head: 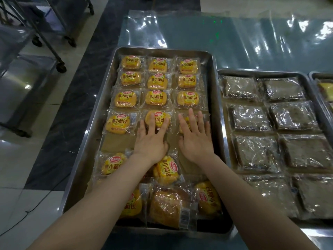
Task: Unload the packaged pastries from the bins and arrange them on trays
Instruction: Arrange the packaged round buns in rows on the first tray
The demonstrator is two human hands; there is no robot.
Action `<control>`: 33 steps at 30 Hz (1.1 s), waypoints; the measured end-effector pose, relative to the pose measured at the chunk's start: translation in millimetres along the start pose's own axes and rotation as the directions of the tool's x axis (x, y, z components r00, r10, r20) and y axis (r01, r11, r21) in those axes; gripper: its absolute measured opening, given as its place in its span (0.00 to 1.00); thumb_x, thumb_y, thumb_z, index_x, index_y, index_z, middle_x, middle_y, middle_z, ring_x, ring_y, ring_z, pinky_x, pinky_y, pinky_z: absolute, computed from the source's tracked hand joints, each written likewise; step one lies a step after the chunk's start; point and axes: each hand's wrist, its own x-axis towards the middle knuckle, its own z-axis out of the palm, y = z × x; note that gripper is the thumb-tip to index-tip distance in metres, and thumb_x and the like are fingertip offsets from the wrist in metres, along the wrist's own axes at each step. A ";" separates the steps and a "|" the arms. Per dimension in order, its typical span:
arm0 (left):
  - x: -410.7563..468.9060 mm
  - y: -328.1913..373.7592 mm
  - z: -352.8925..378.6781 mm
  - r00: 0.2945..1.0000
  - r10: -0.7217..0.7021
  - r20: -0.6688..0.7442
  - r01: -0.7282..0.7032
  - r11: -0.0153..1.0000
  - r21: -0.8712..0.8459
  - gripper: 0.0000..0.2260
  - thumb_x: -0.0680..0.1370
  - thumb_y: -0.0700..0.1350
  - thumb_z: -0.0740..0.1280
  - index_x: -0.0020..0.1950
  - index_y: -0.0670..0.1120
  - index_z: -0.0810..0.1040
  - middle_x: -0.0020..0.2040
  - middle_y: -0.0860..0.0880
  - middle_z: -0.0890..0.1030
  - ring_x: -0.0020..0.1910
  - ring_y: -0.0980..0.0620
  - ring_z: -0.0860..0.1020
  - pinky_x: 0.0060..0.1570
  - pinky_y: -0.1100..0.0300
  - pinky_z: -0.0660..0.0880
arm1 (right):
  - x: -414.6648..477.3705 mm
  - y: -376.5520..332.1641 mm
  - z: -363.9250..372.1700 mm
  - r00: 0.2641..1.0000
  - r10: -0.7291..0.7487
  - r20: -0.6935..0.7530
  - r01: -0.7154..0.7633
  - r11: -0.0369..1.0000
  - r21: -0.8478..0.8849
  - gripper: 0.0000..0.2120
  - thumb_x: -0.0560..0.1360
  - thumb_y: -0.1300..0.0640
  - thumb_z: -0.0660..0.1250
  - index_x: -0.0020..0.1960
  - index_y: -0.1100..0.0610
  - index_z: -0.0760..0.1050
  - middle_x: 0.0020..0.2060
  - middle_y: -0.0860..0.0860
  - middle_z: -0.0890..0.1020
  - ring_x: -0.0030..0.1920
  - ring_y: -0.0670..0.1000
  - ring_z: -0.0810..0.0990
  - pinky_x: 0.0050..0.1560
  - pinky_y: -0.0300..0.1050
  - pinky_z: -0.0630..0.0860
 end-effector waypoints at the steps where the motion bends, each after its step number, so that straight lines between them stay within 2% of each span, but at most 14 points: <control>1: -1.7 0.0 -0.7 1.000 -0.003 -0.008 0.003 1.000 0.002 0.35 0.78 0.54 0.57 0.72 0.63 0.33 0.74 0.46 0.30 0.73 0.36 0.35 0.71 0.43 0.42 | 0.7 1.1 -0.9 1.000 -0.009 0.014 0.009 1.000 0.007 0.33 0.77 0.49 0.52 0.78 0.47 0.41 0.77 0.52 0.38 0.75 0.58 0.33 0.71 0.60 0.35; 5: -12.0 -1.6 -12.5 0.988 0.033 -0.148 -0.043 0.997 -0.062 0.31 0.80 0.52 0.57 0.74 0.62 0.39 0.76 0.47 0.35 0.74 0.41 0.37 0.70 0.48 0.41 | 5.2 2.2 -11.3 0.995 -0.019 0.097 0.017 1.000 0.026 0.36 0.77 0.52 0.55 0.77 0.48 0.35 0.76 0.52 0.34 0.73 0.56 0.29 0.72 0.61 0.34; 8: -28.5 -13.0 -27.3 0.962 0.075 -0.263 -0.115 0.983 -0.142 0.27 0.79 0.50 0.58 0.75 0.59 0.49 0.77 0.50 0.44 0.75 0.48 0.41 0.69 0.53 0.42 | -3.5 -7.1 -19.7 0.999 0.007 0.036 -0.007 1.000 -0.006 0.38 0.77 0.53 0.57 0.78 0.51 0.37 0.76 0.51 0.36 0.74 0.56 0.29 0.69 0.60 0.29; 10: -46.7 -26.9 -34.8 0.949 0.081 -0.304 -0.147 0.969 -0.199 0.26 0.78 0.49 0.60 0.74 0.58 0.56 0.77 0.53 0.51 0.75 0.53 0.46 0.69 0.55 0.45 | -20.7 -14.8 -23.8 0.999 0.008 -0.045 -0.004 0.995 0.096 0.35 0.77 0.56 0.58 0.78 0.52 0.45 0.78 0.50 0.42 0.75 0.54 0.35 0.71 0.57 0.33; 12: -67.7 -45.4 -36.8 0.946 0.087 -0.313 -0.165 0.959 -0.233 0.24 0.78 0.47 0.62 0.72 0.58 0.62 0.75 0.55 0.60 0.74 0.56 0.52 0.69 0.56 0.50 | -38.9 -19.2 -26.4 0.997 0.018 -0.069 0.004 0.951 0.310 0.27 0.77 0.58 0.61 0.75 0.53 0.60 0.76 0.52 0.58 0.76 0.54 0.50 0.74 0.53 0.49; 14: -89.9 -65.2 -34.9 0.952 0.082 -0.295 -0.168 0.945 -0.281 0.22 0.77 0.46 0.63 0.71 0.57 0.65 0.72 0.56 0.65 0.72 0.56 0.58 0.69 0.55 0.56 | -54.8 -21.1 -26.4 0.999 0.035 -0.013 -0.027 0.909 0.417 0.16 0.76 0.55 0.64 0.64 0.53 0.75 0.64 0.51 0.75 0.66 0.52 0.69 0.65 0.45 0.66; 16: -108.4 -80.2 -30.3 0.958 0.053 -0.281 -0.147 0.933 -0.328 0.20 0.78 0.47 0.63 0.70 0.56 0.67 0.70 0.54 0.68 0.69 0.55 0.65 0.67 0.55 0.62 | -68.4 -24.7 -27.1 0.984 0.094 0.152 -0.151 0.890 0.431 0.09 0.75 0.46 0.66 0.48 0.49 0.80 0.46 0.47 0.82 0.50 0.48 0.80 0.50 0.44 0.77; 19: -125.3 -90.8 -23.3 0.967 -0.022 -0.253 -0.080 0.919 -0.387 0.20 0.77 0.50 0.63 0.70 0.55 0.68 0.68 0.53 0.71 0.64 0.54 0.70 0.64 0.53 0.68 | -81.5 -34.7 -28.6 0.921 0.162 0.354 -0.300 0.875 0.380 0.17 0.72 0.38 0.67 0.37 0.51 0.78 0.31 0.47 0.81 0.34 0.48 0.80 0.37 0.47 0.78; 21: -129.1 -95.8 -20.0 0.972 -0.054 -0.229 -0.048 0.907 -0.418 0.21 0.78 0.50 0.63 0.71 0.53 0.67 0.68 0.52 0.71 0.63 0.53 0.70 0.63 0.50 0.69 | -83.6 -41.8 -28.4 0.908 0.170 0.382 -0.301 0.900 0.315 0.18 0.72 0.40 0.67 0.37 0.55 0.78 0.30 0.50 0.80 0.33 0.51 0.80 0.36 0.48 0.78; 24: -128.9 -100.9 -17.0 0.990 -0.064 -0.128 0.005 0.910 -0.415 0.23 0.79 0.51 0.61 0.73 0.52 0.62 0.72 0.51 0.64 0.69 0.50 0.65 0.68 0.49 0.64 | -85.8 -49.1 -29.4 0.916 0.178 0.358 -0.337 0.826 0.451 0.09 0.75 0.48 0.68 0.39 0.52 0.76 0.33 0.48 0.80 0.35 0.48 0.79 0.34 0.45 0.77; 26: -128.2 -103.2 -13.3 0.996 -0.068 -0.053 0.043 0.921 -0.386 0.25 0.79 0.53 0.59 0.75 0.53 0.58 0.76 0.51 0.57 0.73 0.49 0.57 0.71 0.49 0.57 | -88.1 -48.6 -34.4 0.942 0.229 0.245 -0.332 0.741 0.584 0.06 0.76 0.50 0.67 0.42 0.48 0.72 0.36 0.47 0.79 0.35 0.45 0.78 0.31 0.39 0.72; 28: -126.5 -105.3 -10.5 0.997 -0.082 -0.007 0.074 0.928 -0.365 0.27 0.79 0.55 0.58 0.76 0.53 0.54 0.77 0.50 0.52 0.75 0.48 0.51 0.72 0.48 0.53 | -87.2 -41.2 -43.0 0.938 0.332 0.100 -0.310 0.675 0.669 0.08 0.76 0.48 0.67 0.43 0.48 0.70 0.37 0.46 0.79 0.35 0.44 0.77 0.30 0.37 0.68; 30: -124.2 -106.3 -7.8 0.995 -0.093 0.023 0.095 0.931 -0.351 0.28 0.79 0.56 0.57 0.76 0.54 0.52 0.77 0.50 0.50 0.75 0.47 0.48 0.73 0.46 0.51 | -82.0 -27.0 -52.8 0.925 0.380 0.018 -0.303 0.706 0.640 0.07 0.77 0.49 0.66 0.45 0.48 0.69 0.39 0.44 0.77 0.36 0.42 0.75 0.30 0.38 0.67; 33: -120.4 -105.5 -5.0 0.991 -0.107 0.077 0.126 0.946 -0.300 0.28 0.80 0.57 0.55 0.77 0.55 0.47 0.78 0.49 0.45 0.75 0.46 0.43 0.73 0.46 0.47 | -71.4 -6.5 -64.8 0.937 0.340 0.076 -0.333 0.810 0.483 0.08 0.78 0.61 0.61 0.52 0.50 0.65 0.42 0.48 0.76 0.37 0.43 0.72 0.30 0.41 0.66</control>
